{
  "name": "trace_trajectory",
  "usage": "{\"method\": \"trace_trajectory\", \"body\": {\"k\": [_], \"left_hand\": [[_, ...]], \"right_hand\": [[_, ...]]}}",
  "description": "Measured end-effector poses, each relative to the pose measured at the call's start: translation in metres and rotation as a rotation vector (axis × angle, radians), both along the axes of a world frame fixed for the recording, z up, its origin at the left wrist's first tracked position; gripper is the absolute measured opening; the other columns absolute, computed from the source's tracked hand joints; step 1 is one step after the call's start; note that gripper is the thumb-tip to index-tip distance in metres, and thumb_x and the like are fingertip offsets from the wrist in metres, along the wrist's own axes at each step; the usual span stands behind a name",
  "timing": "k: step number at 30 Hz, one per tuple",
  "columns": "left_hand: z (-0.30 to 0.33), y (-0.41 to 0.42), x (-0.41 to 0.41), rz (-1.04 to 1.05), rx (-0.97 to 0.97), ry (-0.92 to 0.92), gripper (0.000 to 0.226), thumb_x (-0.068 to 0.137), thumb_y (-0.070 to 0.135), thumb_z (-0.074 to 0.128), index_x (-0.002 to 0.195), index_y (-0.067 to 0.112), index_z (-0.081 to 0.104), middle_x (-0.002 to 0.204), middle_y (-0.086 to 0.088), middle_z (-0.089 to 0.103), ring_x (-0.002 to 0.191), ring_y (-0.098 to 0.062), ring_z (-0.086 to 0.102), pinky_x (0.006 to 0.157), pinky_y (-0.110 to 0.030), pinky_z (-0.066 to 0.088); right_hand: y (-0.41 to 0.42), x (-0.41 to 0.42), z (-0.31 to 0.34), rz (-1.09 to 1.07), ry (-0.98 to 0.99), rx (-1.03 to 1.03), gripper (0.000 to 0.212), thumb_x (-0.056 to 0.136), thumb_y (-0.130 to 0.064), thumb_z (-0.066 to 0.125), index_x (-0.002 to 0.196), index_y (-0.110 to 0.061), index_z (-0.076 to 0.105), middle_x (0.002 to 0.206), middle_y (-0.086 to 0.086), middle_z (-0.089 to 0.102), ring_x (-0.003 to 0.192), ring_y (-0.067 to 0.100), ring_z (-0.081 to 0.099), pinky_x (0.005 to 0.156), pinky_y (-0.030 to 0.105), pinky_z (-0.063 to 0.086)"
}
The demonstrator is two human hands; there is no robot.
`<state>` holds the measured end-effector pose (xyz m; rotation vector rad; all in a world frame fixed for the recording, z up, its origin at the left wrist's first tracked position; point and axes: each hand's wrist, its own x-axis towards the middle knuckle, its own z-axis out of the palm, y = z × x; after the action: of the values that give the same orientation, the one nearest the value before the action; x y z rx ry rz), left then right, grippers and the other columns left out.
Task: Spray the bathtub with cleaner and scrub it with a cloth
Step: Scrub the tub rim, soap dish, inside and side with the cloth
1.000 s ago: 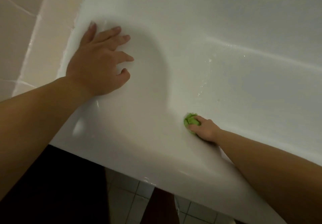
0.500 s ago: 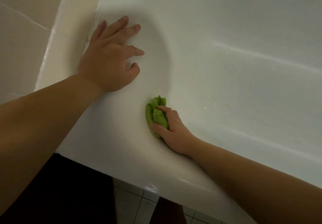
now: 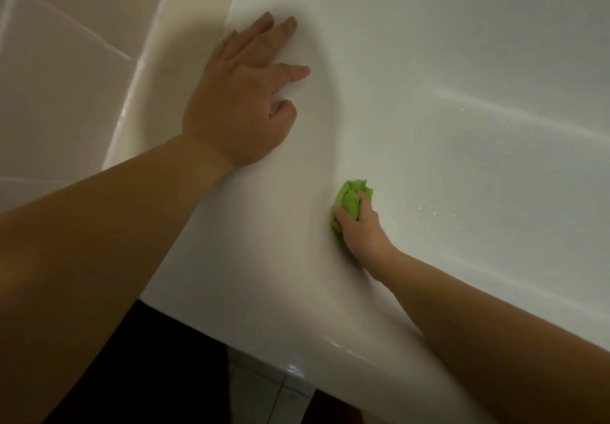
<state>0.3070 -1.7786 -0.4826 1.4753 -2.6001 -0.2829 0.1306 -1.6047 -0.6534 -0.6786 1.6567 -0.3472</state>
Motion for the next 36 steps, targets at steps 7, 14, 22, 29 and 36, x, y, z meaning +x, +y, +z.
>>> {"method": "trace_trajectory", "body": {"k": [7,14,22,29,36], "left_hand": [[0.005,0.03,0.027,0.074,0.029,0.073,0.054,0.097,0.02,0.05,0.151,0.024,0.051,0.166,-0.006,0.031,0.154,-0.025,0.026,0.125,-0.047,0.021],[0.006,0.033,0.033,0.175,-0.007,0.193,0.053,0.096,0.02,0.053,0.148,0.017,0.055,0.157,-0.012,0.046,0.147,-0.029,0.04,0.12,-0.054,0.031],[0.006,0.02,0.031,0.153,0.022,0.104,0.056,0.097,0.027,0.045,0.152,0.024,0.049,0.163,-0.006,0.038,0.152,-0.024,0.032,0.123,-0.053,0.023],[0.006,0.008,0.018,0.102,0.009,0.027,0.054,0.1,0.029,0.042,0.155,0.028,0.045,0.168,-0.003,0.028,0.156,-0.023,0.023,0.126,-0.048,0.014],[0.001,0.004,-0.005,-0.003,-0.031,-0.17,0.061,0.09,0.033,0.052,0.151,0.027,0.051,0.172,-0.009,0.013,0.158,-0.03,0.013,0.126,-0.055,0.013]], "right_hand": [[0.026,0.05,0.15,0.301,0.024,-0.433,0.07,0.097,-0.056,0.053,0.157,-0.04,0.021,0.152,-0.004,0.031,0.135,0.017,0.035,0.113,0.028,0.028],[-0.043,0.082,0.113,-0.226,0.048,-0.557,0.072,0.096,-0.056,0.051,0.158,-0.025,0.03,0.156,0.005,0.038,0.144,0.02,0.036,0.122,0.042,0.03],[-0.028,0.086,0.124,-0.198,0.033,-0.444,0.078,0.09,-0.065,0.039,0.158,-0.029,0.028,0.158,-0.004,0.031,0.144,0.011,0.029,0.123,0.043,0.028],[-0.125,0.062,0.088,-0.253,0.101,-0.65,0.068,0.099,-0.065,0.046,0.137,-0.009,0.051,0.137,0.014,0.054,0.124,0.028,0.054,0.107,0.055,0.046],[-0.072,0.029,0.012,-0.306,0.085,-0.436,0.068,0.098,-0.057,0.047,0.158,-0.029,0.033,0.157,-0.004,0.041,0.143,0.008,0.039,0.119,0.036,0.034]]}}
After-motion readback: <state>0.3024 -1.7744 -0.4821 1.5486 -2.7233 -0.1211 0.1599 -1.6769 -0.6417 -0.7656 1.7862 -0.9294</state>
